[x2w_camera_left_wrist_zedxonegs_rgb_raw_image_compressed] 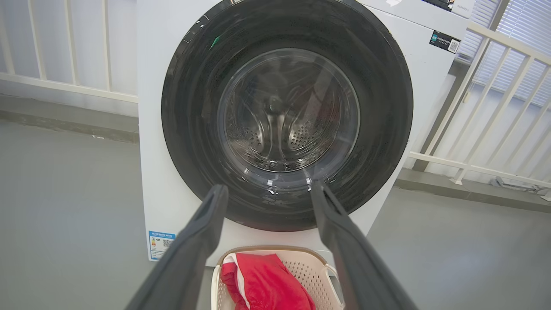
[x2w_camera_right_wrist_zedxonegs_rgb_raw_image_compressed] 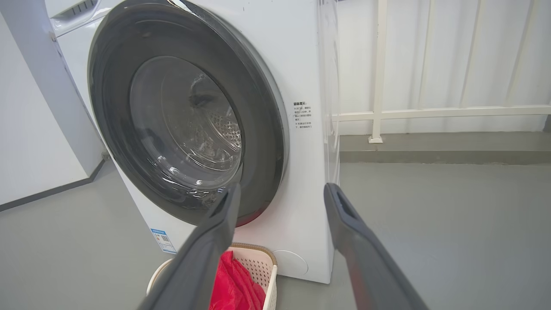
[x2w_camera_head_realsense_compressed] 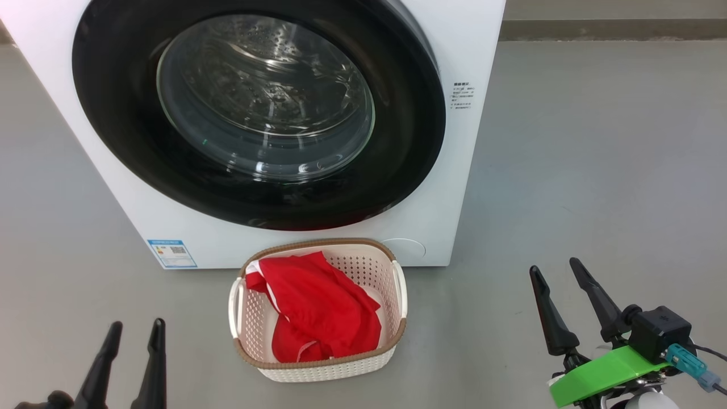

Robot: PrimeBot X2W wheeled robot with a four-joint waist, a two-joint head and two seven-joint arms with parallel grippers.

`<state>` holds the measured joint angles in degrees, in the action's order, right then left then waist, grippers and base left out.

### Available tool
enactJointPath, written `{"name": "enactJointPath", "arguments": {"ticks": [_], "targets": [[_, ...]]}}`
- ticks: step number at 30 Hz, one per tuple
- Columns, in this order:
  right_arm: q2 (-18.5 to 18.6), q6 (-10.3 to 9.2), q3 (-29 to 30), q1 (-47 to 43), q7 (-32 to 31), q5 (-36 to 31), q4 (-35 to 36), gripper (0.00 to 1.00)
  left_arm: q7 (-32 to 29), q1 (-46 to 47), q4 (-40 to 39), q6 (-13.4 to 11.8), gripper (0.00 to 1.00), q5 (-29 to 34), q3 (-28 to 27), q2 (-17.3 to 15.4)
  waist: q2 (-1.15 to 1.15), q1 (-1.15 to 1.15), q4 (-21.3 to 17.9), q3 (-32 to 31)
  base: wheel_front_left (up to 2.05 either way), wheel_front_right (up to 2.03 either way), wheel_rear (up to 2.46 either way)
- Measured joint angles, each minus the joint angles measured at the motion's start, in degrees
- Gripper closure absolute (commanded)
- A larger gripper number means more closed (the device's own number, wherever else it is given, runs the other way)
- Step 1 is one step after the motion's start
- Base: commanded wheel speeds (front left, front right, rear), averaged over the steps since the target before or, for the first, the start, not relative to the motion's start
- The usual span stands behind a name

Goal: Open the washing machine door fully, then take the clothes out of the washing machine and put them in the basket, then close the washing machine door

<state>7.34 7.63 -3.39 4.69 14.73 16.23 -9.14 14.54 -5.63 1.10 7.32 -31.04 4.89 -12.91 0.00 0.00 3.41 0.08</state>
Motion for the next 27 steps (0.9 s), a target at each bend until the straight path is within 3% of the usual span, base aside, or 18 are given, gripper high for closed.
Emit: {"name": "enactJointPath", "arguments": {"ticks": [1,2,7,27], "targets": [[0.0,0.00,0.0,0.0,0.0,0.0,0.0,0.00,0.0,0.0,0.0,0.0,0.00,-0.3,0.3,0.0,0.00,0.00,0.0,0.0,0.00,0.00,0.00],[0.0,0.00,0.0,0.0,0.0,0.0,-0.3,1.00,0.0,0.0,0.2,0.0,1.00,-0.4,0.4,0.1,0.00,0.00,0.0,0.0,0.00,0.00,0.00],[-0.5,0.00,0.0,-1.4,-0.3,0.9,-3.2,1.00,-0.4,-0.4,3.0,0.0,1.00,-0.9,1.3,2.2,0.00,0.00,0.0,0.0,0.00,0.00,0.00],[-0.9,0.00,1.1,-1.4,-3.2,12.8,-3.7,1.00,-3.4,0.0,4.8,0.0,1.00,-11.0,0.4,2.8,0.00,0.01,-0.6,0.0,0.00,0.00,0.00]]}}
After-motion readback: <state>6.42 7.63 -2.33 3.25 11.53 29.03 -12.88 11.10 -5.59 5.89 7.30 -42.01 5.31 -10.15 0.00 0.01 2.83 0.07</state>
